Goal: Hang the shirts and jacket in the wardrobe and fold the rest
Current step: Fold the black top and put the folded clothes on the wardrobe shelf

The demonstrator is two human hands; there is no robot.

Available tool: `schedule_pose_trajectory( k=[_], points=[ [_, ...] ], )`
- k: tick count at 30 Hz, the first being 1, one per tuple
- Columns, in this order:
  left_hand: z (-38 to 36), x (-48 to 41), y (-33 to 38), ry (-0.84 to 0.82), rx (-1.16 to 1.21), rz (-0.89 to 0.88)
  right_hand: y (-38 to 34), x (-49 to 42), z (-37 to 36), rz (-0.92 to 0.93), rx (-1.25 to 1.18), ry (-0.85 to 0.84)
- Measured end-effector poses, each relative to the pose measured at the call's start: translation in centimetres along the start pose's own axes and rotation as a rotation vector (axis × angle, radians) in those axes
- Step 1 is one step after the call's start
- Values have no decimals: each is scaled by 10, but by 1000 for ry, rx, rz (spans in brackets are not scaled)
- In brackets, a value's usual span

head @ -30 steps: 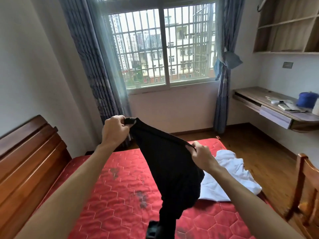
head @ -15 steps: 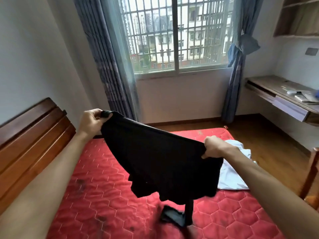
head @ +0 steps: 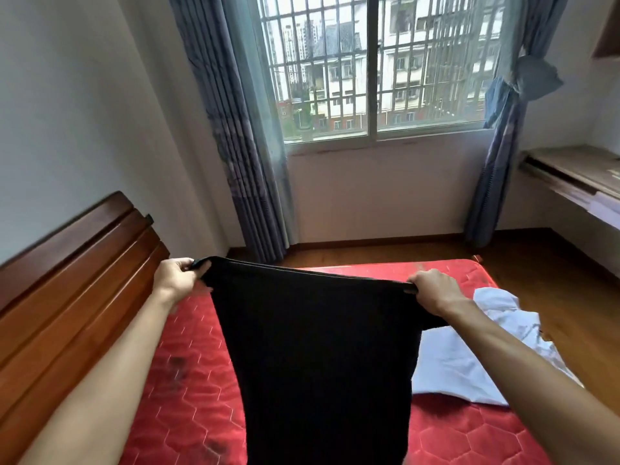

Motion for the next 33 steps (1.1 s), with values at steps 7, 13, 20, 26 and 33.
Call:
schedule_pose_trajectory(
  k=[7, 13, 20, 26, 33],
  points=[
    [20, -55, 24, 163, 259, 37, -43, -84, 61, -4, -111, 184],
    [64, -72, 87, 244, 257, -154, -59, -103, 131, 126, -82, 396],
    [109, -29, 125, 263, 264, -312, -63, -50, 190, 277, -128, 587],
    [108, 40, 55, 122, 136, -303, -68, 13, 117, 386, -92, 531],
    [66, 141, -175, -53, -503, -156, -63, 79, -125, 437, -58, 150]
  ],
)
Point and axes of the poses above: each hand's wrist, its own x-axis away from the middle knuckle, its own z-axis out of the back of the hand, y = z × x, the point moved 8 cm from there along -x, towards the middle knuckle, and after that the axes turned 5 degrees about -z, right-handed, at the moved point
